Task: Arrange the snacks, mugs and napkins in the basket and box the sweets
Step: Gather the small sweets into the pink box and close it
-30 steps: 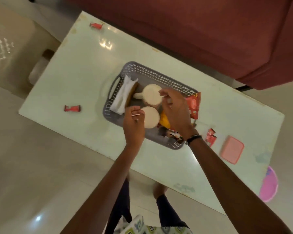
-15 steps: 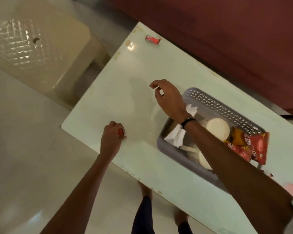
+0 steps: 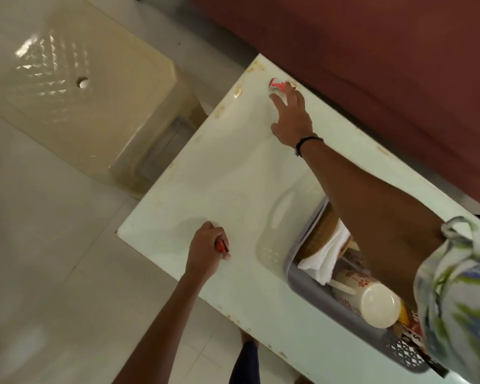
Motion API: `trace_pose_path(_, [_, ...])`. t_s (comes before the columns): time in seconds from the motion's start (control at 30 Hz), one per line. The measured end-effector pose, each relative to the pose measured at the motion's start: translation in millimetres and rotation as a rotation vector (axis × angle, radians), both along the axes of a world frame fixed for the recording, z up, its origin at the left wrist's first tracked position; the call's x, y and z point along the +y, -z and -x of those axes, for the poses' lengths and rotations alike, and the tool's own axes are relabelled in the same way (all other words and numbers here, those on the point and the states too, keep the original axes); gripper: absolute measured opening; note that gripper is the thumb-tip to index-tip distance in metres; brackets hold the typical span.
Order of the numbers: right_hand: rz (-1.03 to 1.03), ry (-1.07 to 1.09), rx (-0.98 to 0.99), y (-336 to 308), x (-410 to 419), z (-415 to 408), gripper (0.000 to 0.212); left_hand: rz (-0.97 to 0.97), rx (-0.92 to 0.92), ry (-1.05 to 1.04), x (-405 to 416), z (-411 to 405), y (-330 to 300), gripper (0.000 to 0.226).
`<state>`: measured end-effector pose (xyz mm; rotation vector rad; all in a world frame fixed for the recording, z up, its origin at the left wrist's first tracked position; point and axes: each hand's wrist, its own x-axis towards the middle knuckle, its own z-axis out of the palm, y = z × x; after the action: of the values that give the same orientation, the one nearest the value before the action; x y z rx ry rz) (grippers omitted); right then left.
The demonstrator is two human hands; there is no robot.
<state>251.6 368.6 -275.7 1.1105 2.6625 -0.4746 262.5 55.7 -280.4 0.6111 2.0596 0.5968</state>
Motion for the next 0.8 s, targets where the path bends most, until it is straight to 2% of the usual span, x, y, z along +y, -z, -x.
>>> trace_pose_path(0.1, [-0.018, -0.031, -0.075, 4, 19, 15, 0.074, -0.014, -0.001, -0.002, -1, 1, 2, 0.031])
trace_pose_path(0.23, [0.118, -0.111, -0.186, 8, 34, 24, 0.076, -0.028, -0.012, -0.024, -1, 1, 1, 0.028])
trace_pose_path(0.43, [0.092, -0.050, 0.090, 11, -29, -12, 0.062, -0.018, -0.009, -0.033, 0, 1, 0, 0.026])
trace_pose_path(0.63, [0.097, -0.120, 0.147, 13, -135, -72, 0.058, -0.012, -0.007, -0.033, 2, 4, -2, 0.029])
trace_pose_path(0.73, [0.193, -0.114, 0.200, 7, -161, -99, 0.058, 0.054, 0.059, 0.060, 5, 7, -3, 0.031])
trace_pose_path(0.8, [0.314, -0.032, 0.265, -4, -168, -117, 0.051, 0.100, 0.086, 0.074, 4, 6, -6, 0.031])
